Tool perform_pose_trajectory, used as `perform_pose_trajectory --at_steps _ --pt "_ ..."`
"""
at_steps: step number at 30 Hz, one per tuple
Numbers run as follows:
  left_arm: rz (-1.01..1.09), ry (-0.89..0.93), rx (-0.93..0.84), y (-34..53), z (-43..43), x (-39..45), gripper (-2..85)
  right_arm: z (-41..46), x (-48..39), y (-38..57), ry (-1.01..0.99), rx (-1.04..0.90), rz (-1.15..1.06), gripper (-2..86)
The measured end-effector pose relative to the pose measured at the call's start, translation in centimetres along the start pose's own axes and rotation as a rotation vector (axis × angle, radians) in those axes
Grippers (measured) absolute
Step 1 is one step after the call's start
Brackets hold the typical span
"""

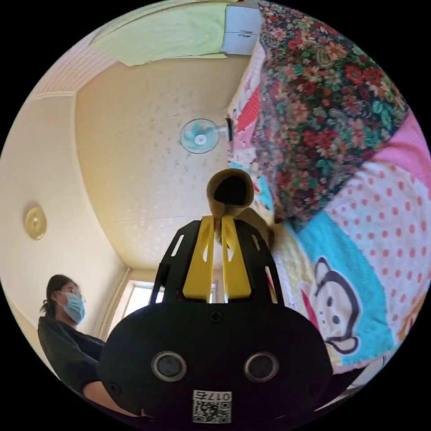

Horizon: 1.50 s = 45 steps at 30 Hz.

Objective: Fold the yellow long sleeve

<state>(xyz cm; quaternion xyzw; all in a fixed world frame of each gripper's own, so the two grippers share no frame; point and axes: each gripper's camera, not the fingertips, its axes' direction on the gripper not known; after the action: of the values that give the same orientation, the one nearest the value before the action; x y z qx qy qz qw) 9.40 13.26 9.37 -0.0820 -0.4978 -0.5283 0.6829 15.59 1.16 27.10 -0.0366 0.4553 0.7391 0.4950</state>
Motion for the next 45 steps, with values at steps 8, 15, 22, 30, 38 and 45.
perform_pose_trajectory --at_steps 8,15,22,30,38,45 --pt "-0.210 0.451 0.317 2.7 -4.4 -7.7 11.2 -0.8 1.3 0.0 -0.116 0.090 0.131 3.4" --pt "-0.341 0.528 0.397 3.9 -6.9 -14.0 10.8 14.8 -8.5 2.4 -0.571 -0.124 -0.147 3.3" --pt "-0.283 0.405 0.288 2.9 -9.6 -15.7 11.4 36.7 -10.4 18.0 -0.630 -0.608 -0.186 3.4" --pt "-0.276 0.539 0.387 -0.1 -13.3 -18.9 12.2 42.8 5.3 34.3 0.001 -1.000 0.053 7.1" --pt "-0.277 0.565 0.442 -6.2 -12.2 -19.7 15.6 32.7 5.6 35.9 0.322 -1.113 -0.125 8.9" --pt "-0.599 0.873 0.754 -4.8 -8.4 -23.5 13.4 28.6 4.4 34.2 0.486 -1.165 -0.140 8.9"
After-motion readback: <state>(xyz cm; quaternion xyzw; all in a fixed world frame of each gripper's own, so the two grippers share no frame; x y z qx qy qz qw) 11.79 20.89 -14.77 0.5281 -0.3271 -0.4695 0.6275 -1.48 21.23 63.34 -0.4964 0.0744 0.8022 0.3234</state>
